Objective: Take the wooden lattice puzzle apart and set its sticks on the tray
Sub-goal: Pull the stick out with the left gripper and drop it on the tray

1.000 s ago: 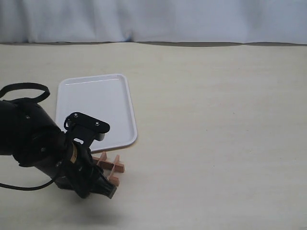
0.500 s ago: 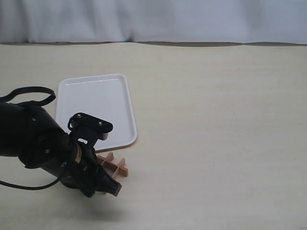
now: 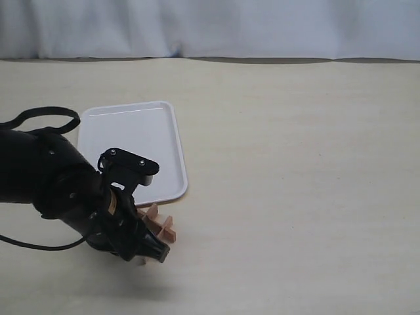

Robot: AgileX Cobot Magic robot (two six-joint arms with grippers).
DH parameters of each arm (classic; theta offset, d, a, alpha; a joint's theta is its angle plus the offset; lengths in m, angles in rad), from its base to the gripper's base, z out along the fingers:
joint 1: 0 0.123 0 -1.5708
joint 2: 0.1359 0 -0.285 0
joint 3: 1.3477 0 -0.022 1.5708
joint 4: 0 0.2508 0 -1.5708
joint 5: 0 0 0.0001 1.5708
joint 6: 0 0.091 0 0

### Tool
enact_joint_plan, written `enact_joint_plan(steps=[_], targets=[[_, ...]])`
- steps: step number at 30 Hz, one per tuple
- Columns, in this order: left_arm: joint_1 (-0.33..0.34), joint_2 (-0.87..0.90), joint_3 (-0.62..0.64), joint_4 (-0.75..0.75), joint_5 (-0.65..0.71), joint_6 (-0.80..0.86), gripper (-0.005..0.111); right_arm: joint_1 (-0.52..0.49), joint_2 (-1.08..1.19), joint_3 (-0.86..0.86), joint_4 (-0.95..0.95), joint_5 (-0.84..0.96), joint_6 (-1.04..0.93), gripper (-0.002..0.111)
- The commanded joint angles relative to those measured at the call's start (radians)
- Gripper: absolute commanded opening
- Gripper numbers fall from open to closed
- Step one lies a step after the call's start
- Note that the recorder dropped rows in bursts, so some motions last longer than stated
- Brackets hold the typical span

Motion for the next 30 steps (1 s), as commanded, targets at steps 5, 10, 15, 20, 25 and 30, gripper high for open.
enact_joint_plan(steps=[5, 10, 15, 20, 25, 30], targets=[[-0.002, -0.072, -0.074, -0.010, 0.139, 0.056, 0.000, 0.000, -0.004, 0.002, 0.004, -0.004, -0.005, 0.004], [-0.002, -0.153, -0.138, 0.025, 0.235, 0.087, 0.000, 0.000, -0.004, 0.002, 0.004, -0.004, -0.005, 0.004], [0.013, -0.201, -0.169, 0.232, 0.214, 0.065, 0.000, 0.000, -0.004, 0.002, 0.004, -0.004, -0.005, 0.004], [0.207, -0.155, -0.183, 0.330, 0.080, -0.053, 0.000, 0.000, -0.004, 0.002, 0.004, -0.004, -0.005, 0.004], [0.393, -0.027, -0.183, 0.286, -0.084, -0.055, 0.000, 0.000, -0.004, 0.002, 0.004, -0.004, -0.005, 0.004], [0.395, 0.038, -0.185, 0.284, -0.199, -0.056, 0.003, 0.000, -0.004, 0.002, 0.004, -0.004, -0.005, 0.004]])
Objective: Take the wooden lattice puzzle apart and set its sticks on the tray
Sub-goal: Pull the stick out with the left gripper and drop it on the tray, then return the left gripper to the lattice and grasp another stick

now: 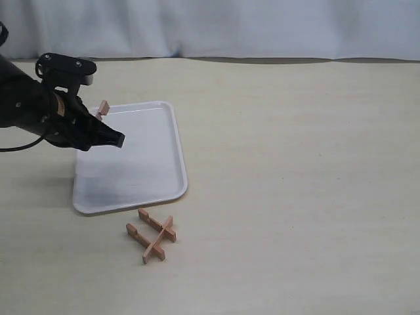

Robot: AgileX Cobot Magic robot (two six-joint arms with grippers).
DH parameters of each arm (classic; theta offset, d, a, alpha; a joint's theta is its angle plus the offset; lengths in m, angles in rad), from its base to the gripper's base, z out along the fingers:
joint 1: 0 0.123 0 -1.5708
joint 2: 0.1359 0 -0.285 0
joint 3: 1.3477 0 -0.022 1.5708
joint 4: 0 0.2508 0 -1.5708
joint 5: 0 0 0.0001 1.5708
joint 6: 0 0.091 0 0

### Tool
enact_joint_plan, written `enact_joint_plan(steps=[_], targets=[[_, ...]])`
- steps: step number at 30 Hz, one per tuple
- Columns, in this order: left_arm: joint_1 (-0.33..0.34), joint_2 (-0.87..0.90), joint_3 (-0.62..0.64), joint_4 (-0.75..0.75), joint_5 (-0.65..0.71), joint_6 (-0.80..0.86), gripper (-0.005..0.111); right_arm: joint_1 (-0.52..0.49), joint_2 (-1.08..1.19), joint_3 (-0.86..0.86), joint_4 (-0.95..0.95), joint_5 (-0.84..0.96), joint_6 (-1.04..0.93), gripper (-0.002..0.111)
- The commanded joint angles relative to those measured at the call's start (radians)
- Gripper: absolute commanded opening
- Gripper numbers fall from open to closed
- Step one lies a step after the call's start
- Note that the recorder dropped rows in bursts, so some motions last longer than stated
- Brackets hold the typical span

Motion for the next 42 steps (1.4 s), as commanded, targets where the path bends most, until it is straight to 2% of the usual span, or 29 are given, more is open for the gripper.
enact_joint_plan(steps=[1, 4, 9, 13, 17, 20, 24, 29, 31, 35, 38, 42], targets=[[0.007, 0.037, -0.009, 0.005, -0.076, -0.008, 0.005, 0.000, -0.004, 0.002, 0.004, -0.004, -0.005, 0.004], [0.015, 0.058, -0.020, 0.017, -0.104, -0.008, 0.018, 0.000, -0.004, 0.002, 0.004, -0.004, -0.005, 0.004], [0.015, 0.078, -0.030, 0.029, -0.113, -0.006, 0.051, 0.000, -0.004, 0.002, 0.004, -0.004, -0.005, 0.004], [0.007, 0.047, -0.069, -0.003, 0.008, -0.006, 0.063, 0.000, -0.004, 0.002, 0.004, -0.004, -0.005, 0.004], [-0.035, -0.036, -0.129, -0.045, 0.172, 0.017, 0.062, 0.000, -0.004, 0.002, 0.004, -0.004, -0.005, 0.004], [-0.101, -0.109, -0.150, -0.078, 0.265, 0.090, 0.062, 0.000, -0.004, 0.002, 0.004, -0.004, -0.005, 0.004], [-0.204, -0.191, -0.150, -0.105, 0.399, 0.105, 0.062, 0.000, -0.004, 0.002, 0.004, -0.004, -0.005, 0.004], [-0.305, -0.205, -0.138, -0.110, 0.593, 0.107, 0.062, 0.000, -0.004, 0.002, 0.004, -0.004, -0.005, 0.004], [-0.331, -0.205, -0.107, -0.109, 0.611, 0.131, 0.062, 0.000, -0.004, 0.002, 0.004, -0.004, -0.005, 0.004], [-0.336, -0.205, -0.040, -0.146, 0.633, 0.133, 0.062, 0.000, -0.004, 0.002, 0.004, -0.004, -0.005, 0.004], [-0.336, -0.209, 0.018, -0.197, 0.584, 0.133, 0.060, 0.000, -0.004, 0.002, 0.004, -0.004, -0.005, 0.004], [-0.336, -0.211, 0.106, -0.248, 0.455, 0.143, 0.047, 0.000, -0.004, 0.002, 0.004, -0.004, -0.005, 0.004]])
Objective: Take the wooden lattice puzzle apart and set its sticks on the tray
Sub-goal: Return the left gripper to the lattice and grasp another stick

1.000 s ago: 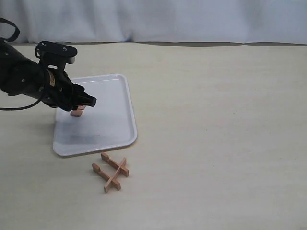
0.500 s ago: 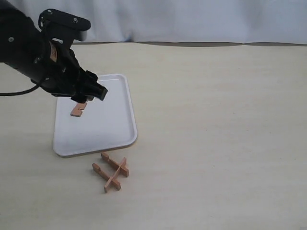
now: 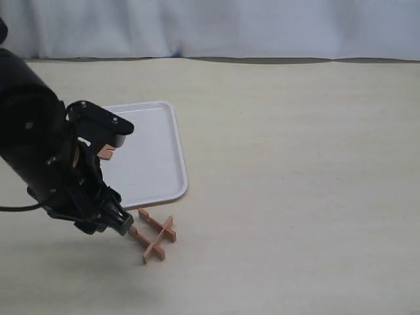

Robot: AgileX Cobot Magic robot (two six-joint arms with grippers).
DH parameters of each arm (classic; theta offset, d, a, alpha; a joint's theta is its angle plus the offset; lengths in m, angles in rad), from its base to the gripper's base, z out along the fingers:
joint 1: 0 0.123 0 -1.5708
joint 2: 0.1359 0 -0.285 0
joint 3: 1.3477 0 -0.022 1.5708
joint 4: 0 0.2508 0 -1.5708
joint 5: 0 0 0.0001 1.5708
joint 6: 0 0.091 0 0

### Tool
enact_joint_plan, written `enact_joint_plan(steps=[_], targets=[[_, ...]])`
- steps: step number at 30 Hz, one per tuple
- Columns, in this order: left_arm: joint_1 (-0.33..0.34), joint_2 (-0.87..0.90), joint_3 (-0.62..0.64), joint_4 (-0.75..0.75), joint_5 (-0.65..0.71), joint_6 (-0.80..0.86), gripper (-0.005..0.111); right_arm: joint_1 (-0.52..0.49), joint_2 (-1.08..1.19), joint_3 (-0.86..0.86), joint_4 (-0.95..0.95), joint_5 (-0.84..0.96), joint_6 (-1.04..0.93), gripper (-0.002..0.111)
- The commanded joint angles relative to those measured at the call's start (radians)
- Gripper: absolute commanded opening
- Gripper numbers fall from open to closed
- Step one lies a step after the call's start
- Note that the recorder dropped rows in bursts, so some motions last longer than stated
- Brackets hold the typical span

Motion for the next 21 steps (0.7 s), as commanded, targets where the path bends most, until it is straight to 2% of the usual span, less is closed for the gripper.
enact_joint_plan(steps=[1, 5, 11, 13, 17, 21], targets=[[-0.007, -0.009, 0.095, -0.071, -0.143, 0.023, 0.043, 0.000, -0.004, 0.002, 0.004, -0.004, -0.005, 0.004], [-0.007, -0.009, 0.155, -0.132, -0.209, 0.056, 0.036, 0.000, -0.004, 0.002, 0.004, -0.004, -0.005, 0.004], [-0.009, -0.009, 0.163, -0.288, -0.273, 0.234, 0.036, 0.000, -0.004, 0.002, 0.004, -0.004, -0.005, 0.004], [-0.033, -0.009, 0.163, -0.322, -0.276, 0.287, 0.036, 0.000, -0.004, 0.002, 0.004, -0.004, -0.005, 0.004], [-0.103, -0.007, 0.163, -0.315, -0.301, 0.285, 0.036, 0.000, -0.004, 0.002, 0.004, -0.004, -0.005, 0.004], [-0.125, -0.001, 0.163, -0.313, -0.334, 0.281, 0.036, 0.000, -0.004, 0.002, 0.004, -0.004, -0.005, 0.004]])
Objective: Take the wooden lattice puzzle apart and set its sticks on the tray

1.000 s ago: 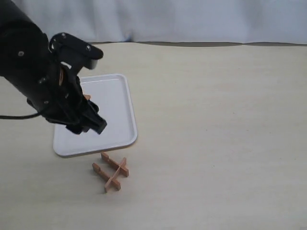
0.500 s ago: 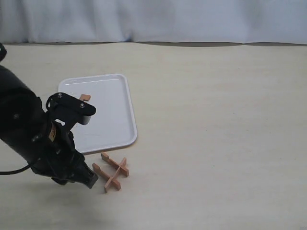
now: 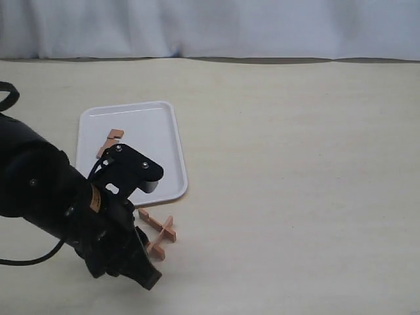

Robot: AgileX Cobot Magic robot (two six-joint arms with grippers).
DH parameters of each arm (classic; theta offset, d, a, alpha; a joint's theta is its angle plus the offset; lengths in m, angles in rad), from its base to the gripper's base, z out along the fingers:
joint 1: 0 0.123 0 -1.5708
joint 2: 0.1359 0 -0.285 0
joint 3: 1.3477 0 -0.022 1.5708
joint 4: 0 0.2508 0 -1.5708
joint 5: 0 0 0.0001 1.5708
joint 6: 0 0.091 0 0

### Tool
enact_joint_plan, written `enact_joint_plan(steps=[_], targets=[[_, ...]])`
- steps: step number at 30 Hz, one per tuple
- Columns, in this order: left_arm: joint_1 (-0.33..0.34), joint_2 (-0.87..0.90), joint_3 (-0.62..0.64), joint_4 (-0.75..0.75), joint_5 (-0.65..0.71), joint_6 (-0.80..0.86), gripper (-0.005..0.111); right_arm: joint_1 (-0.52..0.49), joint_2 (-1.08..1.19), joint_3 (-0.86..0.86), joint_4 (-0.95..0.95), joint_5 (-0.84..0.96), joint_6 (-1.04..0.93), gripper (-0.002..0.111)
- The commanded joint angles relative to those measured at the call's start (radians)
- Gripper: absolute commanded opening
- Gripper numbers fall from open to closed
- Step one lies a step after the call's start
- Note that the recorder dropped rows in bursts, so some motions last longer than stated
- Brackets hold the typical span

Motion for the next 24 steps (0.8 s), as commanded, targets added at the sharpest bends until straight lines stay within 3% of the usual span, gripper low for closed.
enact_joint_plan(steps=[1, 16, 20, 24], targets=[[-0.020, 0.011, 0.002, -0.007, -0.037, -0.002, 0.036, 0.000, -0.004, 0.002, 0.004, -0.004, -0.005, 0.004], [-0.025, 0.127, 0.000, 0.021, 0.006, -0.050, 0.037, 0.000, -0.004, 0.002, 0.004, -0.004, -0.005, 0.004], [-0.078, 0.127, -0.039, 0.084, 0.051, -0.105, 0.037, 0.000, -0.004, 0.002, 0.004, -0.004, -0.005, 0.004], [-0.139, 0.127, -0.098, 0.261, 0.105, -0.261, 0.037, 0.000, -0.004, 0.002, 0.004, -0.004, -0.005, 0.004]])
